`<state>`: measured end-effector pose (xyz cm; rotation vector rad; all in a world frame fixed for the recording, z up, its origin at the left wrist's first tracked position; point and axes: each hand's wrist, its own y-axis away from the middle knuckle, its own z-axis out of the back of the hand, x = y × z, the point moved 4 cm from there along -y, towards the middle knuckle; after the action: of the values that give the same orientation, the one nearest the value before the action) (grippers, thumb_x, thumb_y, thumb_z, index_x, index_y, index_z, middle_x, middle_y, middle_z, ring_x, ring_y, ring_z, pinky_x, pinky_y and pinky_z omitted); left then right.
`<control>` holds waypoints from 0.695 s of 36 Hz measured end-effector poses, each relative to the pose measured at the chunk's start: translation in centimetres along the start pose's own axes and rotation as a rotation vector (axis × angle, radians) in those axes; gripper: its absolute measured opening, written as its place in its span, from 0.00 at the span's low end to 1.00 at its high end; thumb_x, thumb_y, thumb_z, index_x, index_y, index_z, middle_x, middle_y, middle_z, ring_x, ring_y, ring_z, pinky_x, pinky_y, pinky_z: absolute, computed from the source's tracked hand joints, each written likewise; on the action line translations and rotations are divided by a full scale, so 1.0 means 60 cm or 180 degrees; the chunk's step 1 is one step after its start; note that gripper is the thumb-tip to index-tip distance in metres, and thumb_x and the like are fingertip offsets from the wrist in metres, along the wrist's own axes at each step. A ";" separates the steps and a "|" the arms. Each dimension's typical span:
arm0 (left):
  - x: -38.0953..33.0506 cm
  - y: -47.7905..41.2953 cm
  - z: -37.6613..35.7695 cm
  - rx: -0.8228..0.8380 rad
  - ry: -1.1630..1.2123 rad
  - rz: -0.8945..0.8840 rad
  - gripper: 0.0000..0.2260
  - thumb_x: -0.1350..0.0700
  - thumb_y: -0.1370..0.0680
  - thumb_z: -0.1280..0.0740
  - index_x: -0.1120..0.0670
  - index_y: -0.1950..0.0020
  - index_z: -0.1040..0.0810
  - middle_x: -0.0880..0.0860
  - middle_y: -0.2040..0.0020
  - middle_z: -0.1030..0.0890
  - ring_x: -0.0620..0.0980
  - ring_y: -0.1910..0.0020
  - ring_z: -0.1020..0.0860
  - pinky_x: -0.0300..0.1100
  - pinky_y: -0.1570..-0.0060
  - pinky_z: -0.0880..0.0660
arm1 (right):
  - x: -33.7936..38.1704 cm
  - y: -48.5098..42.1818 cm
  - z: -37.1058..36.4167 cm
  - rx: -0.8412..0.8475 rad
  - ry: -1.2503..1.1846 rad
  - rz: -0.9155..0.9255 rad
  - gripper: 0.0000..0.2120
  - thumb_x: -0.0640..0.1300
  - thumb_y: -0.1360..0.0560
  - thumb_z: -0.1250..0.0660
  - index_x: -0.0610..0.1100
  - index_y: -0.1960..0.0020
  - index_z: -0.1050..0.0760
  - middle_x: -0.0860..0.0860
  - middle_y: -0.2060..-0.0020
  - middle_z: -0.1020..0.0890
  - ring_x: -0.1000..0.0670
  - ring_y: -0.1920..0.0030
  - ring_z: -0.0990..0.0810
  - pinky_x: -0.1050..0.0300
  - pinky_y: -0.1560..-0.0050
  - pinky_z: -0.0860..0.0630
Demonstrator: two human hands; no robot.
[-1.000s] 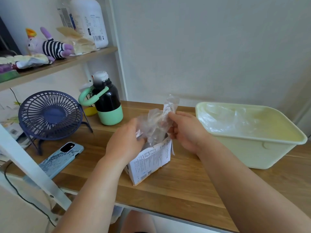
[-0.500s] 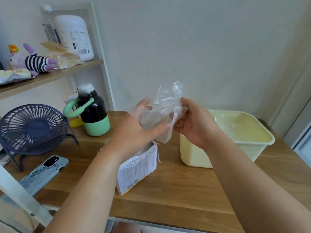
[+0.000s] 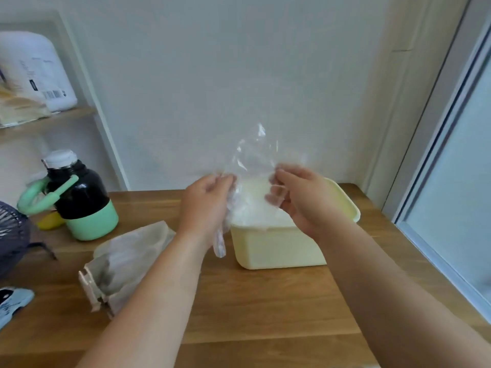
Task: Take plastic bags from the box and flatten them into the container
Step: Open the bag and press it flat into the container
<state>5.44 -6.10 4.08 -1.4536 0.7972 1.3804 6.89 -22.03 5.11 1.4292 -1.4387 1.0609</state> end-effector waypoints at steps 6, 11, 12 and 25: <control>0.038 -0.028 -0.021 0.0309 0.1047 0.1235 0.08 0.52 0.24 0.30 0.52 0.62 0.21 0.49 0.67 0.22 0.47 0.71 0.26 0.38 0.74 0.30 | 0.016 -0.025 0.058 -0.0770 0.0134 0.0254 0.15 0.38 0.21 0.39 0.44 0.67 0.31 0.51 0.74 0.34 0.54 0.75 0.31 0.58 0.63 0.23; 0.051 -0.053 -0.018 0.0117 0.0840 0.0999 0.04 0.59 0.23 0.31 0.58 0.50 0.23 0.52 0.62 0.21 0.56 0.61 0.25 0.40 0.68 0.27 | 0.022 -0.050 0.099 -0.1000 0.0808 0.0217 0.14 0.37 0.22 0.40 0.42 0.67 0.33 0.49 0.74 0.35 0.56 0.81 0.34 0.63 0.72 0.24; 0.052 -0.058 -0.011 -0.0192 0.0602 0.0913 0.10 0.60 0.23 0.31 0.57 0.42 0.24 0.54 0.52 0.21 0.55 0.54 0.23 0.44 0.60 0.25 | 0.022 -0.055 0.107 -0.0992 0.1044 0.0192 0.14 0.36 0.23 0.41 0.42 0.67 0.34 0.49 0.74 0.36 0.55 0.80 0.35 0.63 0.74 0.25; 0.015 -0.034 -0.132 0.2325 -0.2487 -0.1010 0.11 0.48 0.21 0.36 0.38 0.39 0.22 0.37 0.39 0.24 0.39 0.38 0.27 0.45 0.35 0.31 | -0.010 -0.108 0.148 -0.0628 0.3893 -0.0234 0.07 0.43 0.22 0.37 0.38 0.53 0.27 0.46 0.65 0.25 0.44 0.61 0.25 0.58 0.64 0.29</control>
<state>10.31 -12.61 2.92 -0.3845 0.4425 1.0986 13.44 -30.33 1.95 0.4450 -0.5460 1.3250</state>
